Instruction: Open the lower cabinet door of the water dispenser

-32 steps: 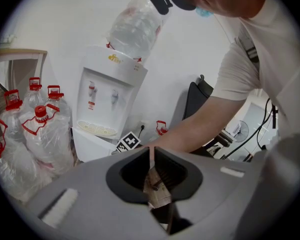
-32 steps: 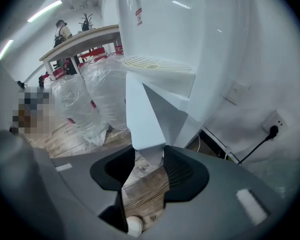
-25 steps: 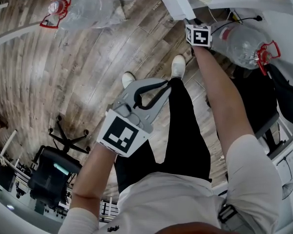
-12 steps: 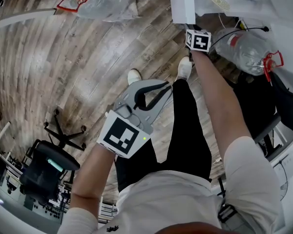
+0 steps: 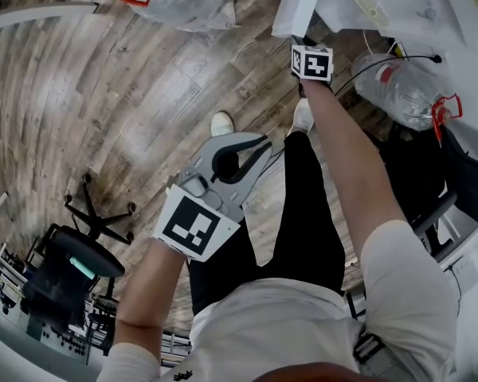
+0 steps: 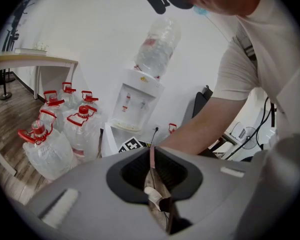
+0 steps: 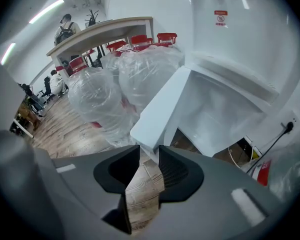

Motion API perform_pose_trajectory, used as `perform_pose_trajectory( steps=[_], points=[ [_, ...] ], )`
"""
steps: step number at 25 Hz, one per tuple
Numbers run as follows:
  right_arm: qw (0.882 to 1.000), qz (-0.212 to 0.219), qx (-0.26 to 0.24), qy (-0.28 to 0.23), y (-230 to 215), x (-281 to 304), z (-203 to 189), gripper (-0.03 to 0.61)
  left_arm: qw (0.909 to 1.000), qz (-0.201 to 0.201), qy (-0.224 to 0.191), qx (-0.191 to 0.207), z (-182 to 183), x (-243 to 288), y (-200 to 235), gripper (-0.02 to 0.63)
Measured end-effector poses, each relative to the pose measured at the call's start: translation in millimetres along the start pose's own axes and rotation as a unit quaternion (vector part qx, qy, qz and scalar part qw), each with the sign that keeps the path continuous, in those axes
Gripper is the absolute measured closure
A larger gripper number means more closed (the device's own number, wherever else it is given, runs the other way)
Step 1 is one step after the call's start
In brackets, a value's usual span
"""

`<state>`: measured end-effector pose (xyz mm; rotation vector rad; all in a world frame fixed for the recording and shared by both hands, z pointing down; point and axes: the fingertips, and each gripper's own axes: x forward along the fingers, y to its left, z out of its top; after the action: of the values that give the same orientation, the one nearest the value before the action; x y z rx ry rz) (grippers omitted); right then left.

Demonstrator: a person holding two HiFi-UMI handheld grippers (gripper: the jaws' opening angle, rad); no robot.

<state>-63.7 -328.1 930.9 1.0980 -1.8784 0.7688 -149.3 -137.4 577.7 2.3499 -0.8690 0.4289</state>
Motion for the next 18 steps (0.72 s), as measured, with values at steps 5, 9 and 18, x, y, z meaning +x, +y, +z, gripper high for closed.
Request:
perform_pose_trajectory(
  steps=[5, 9, 18],
  points=[
    [1.000, 0.012, -0.023, -0.003, 28.8, 12.4, 17.2, 0.465, 0.9999, 0.012, -0.009, -0.007, -4.7, -16.6, 13.7, 0.555],
    [0.999, 0.019, -0.042, -0.004, 49.1, 20.6, 28.2, 0.465, 0.9995, 0.023, -0.015, -0.016, -11.5, -30.5, 22.3, 0.555],
    [0.997, 0.031, -0.071, -0.007, 82.6, 37.3, 57.6, 0.465, 0.9984, 0.044, -0.029, -0.023, -16.8, -55.3, 42.8, 0.555]
  ],
)
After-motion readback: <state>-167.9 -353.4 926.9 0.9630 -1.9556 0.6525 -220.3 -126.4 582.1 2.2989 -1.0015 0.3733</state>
